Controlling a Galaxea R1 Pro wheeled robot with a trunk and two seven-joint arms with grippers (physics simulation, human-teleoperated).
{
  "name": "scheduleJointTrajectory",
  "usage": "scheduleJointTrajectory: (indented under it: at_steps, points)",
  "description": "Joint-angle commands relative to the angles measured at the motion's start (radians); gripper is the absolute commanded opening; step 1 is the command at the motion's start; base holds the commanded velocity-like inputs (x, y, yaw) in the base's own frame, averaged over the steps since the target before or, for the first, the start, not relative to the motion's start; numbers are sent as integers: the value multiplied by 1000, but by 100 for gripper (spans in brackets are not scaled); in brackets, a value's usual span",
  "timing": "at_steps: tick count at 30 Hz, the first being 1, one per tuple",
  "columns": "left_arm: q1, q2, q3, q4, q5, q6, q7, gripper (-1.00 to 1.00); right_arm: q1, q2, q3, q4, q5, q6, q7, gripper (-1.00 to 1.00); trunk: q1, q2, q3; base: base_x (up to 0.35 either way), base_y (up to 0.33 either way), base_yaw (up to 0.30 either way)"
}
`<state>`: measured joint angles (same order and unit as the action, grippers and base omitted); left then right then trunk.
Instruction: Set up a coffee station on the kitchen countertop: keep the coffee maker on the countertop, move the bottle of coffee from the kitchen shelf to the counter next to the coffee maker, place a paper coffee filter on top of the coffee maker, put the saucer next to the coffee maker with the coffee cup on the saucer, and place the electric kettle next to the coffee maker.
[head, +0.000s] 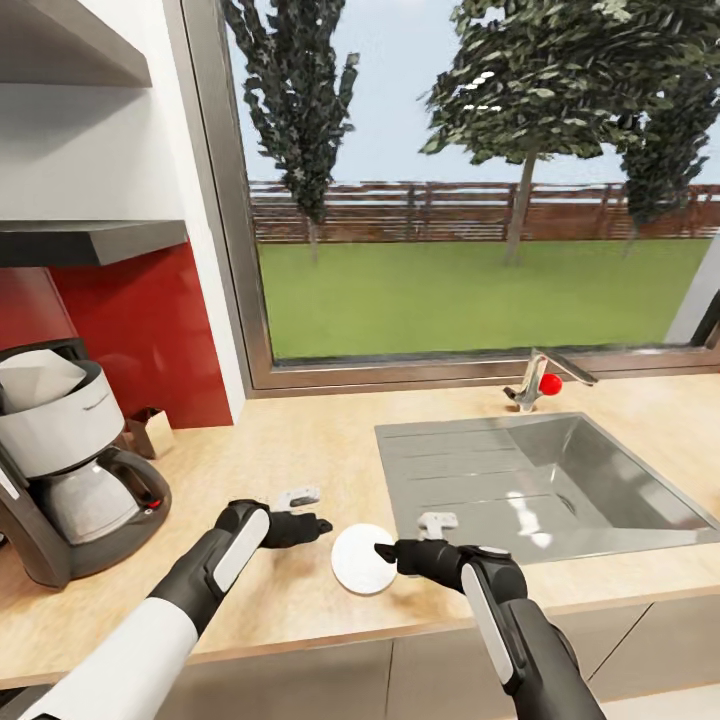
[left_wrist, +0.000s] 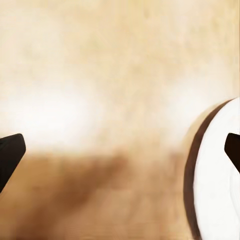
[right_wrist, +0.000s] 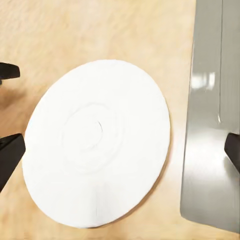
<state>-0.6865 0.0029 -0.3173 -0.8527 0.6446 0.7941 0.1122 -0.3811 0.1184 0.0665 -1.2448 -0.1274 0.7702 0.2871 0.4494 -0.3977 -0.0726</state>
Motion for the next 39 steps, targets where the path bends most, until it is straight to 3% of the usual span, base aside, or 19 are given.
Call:
scheduleJointTrajectory:
  at_steps: [1, 5, 8, 13, 14, 19, 39]
  points:
    - [6, 0, -2, -1, 22, 3, 11, 100, -1, 1, 0, -1, -8, 18, -2, 100, 1, -2, -2, 0, 0, 0]
    - [22, 1, -2, -3, 68, 4, 11, 100, 1, 1, 0, -1, -8, 38, -2, 100, 1, -2, -2, 0, 0, 0]
    - [25, 2, -2, -5, 78, 4, 11, 100, 2, 1, 1, -1, -8, 41, -2, 100, 1, -2, -2, 0, 0, 0]
    - [25, 0, -2, -11, 88, 5, 11, 100, 4, 1, 45, 0, -8, 42, -2, 100, 1, -2, -2, 0, 0, 0]
    - [24, 0, -3, -15, 121, 5, 11, 100, 5, 1, 59, 2, -8, 42, -2, 100, 1, -2, -2, 0, 0, 0]
    - [24, 0, -3, -15, 162, 7, 9, 100, 5, 1, 62, 2, -8, 43, -2, 100, 1, -2, -2, 0, 0, 0]
    - [24, -15, -4, -23, 174, 52, -32, 100, 5, 1, 62, 2, -8, 43, -2, 100, 1, -2, -2, 0, 0, 0]
